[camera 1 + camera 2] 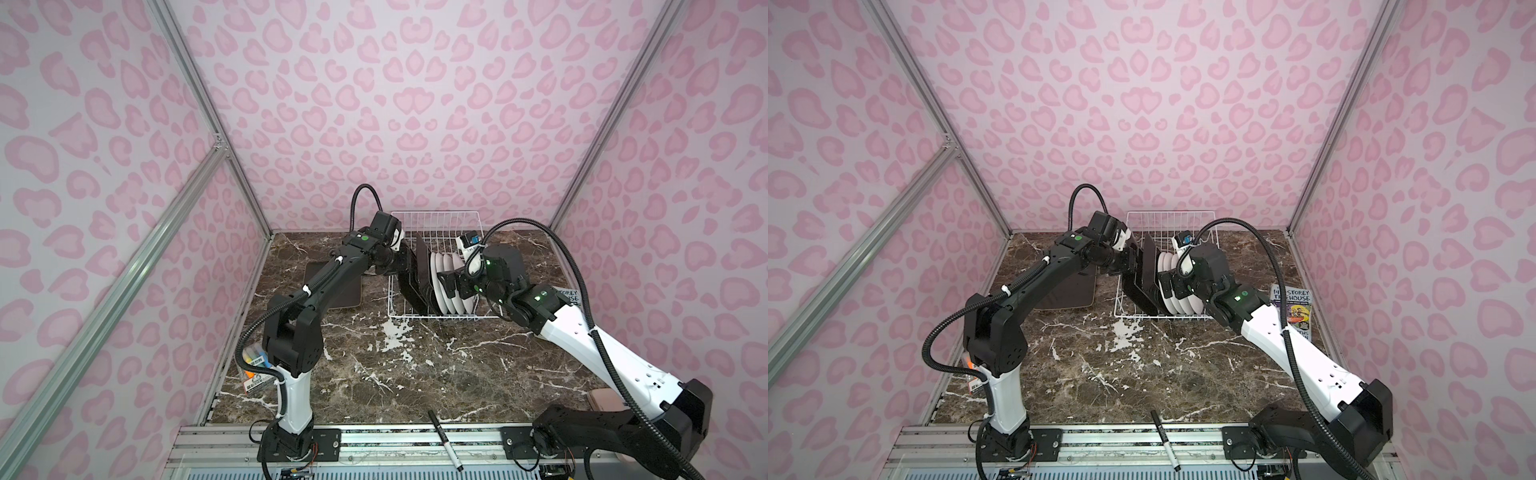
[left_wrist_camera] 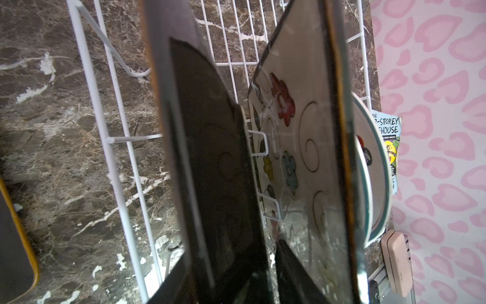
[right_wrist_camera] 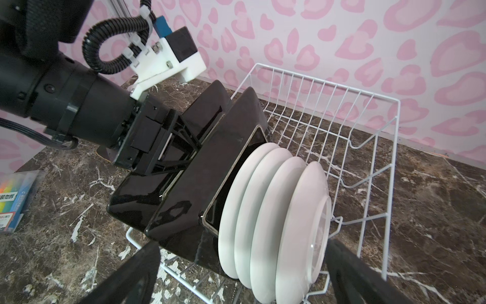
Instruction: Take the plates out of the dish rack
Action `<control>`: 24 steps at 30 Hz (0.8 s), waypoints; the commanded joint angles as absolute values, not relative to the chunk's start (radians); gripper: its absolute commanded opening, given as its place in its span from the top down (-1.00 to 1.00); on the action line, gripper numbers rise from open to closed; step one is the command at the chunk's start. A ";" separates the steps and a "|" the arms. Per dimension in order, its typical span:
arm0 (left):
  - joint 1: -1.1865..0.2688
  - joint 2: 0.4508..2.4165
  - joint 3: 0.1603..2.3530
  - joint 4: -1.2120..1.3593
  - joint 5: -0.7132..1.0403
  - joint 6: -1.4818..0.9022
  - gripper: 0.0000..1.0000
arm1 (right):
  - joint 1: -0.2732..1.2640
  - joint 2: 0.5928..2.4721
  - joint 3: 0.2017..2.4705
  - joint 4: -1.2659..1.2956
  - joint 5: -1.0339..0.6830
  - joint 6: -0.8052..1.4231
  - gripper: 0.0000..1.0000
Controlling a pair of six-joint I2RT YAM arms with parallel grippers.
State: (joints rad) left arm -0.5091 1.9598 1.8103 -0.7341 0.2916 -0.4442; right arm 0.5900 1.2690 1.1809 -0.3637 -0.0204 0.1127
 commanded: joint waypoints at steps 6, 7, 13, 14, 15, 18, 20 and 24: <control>-0.523 1.993 1.823 -0.793 0.233 -0.439 0.05 | 0.583 1.273 1.169 -0.342 -0.022 0.114 -0.99; -0.523 1.996 1.827 -0.802 0.224 -0.435 0.05 | 0.583 1.274 1.170 -0.343 -0.023 0.112 -0.98; -0.523 2.002 1.836 -0.830 0.209 -0.425 -0.14 | 0.580 1.276 1.165 -0.340 -0.029 0.114 -0.99; -0.525 2.003 1.836 -0.833 0.209 -0.425 -0.15 | 0.580 1.276 1.163 -0.338 -0.029 0.113 -0.99; -0.525 2.005 1.838 -0.836 0.207 -0.426 -0.15 | 0.581 1.276 1.163 -0.337 -0.029 0.115 -0.98; -0.525 2.007 1.842 -0.839 0.205 -0.426 -0.08 | 0.579 1.274 1.161 -0.335 -0.029 0.115 -0.99; -0.525 2.009 1.845 -0.841 0.203 -0.425 0.01 | 0.578 1.273 1.161 -0.335 -0.030 0.115 -0.99; -0.525 2.010 1.855 -0.855 0.199 -0.421 0.22 | 0.578 1.270 1.160 -0.334 -0.029 0.118 -0.99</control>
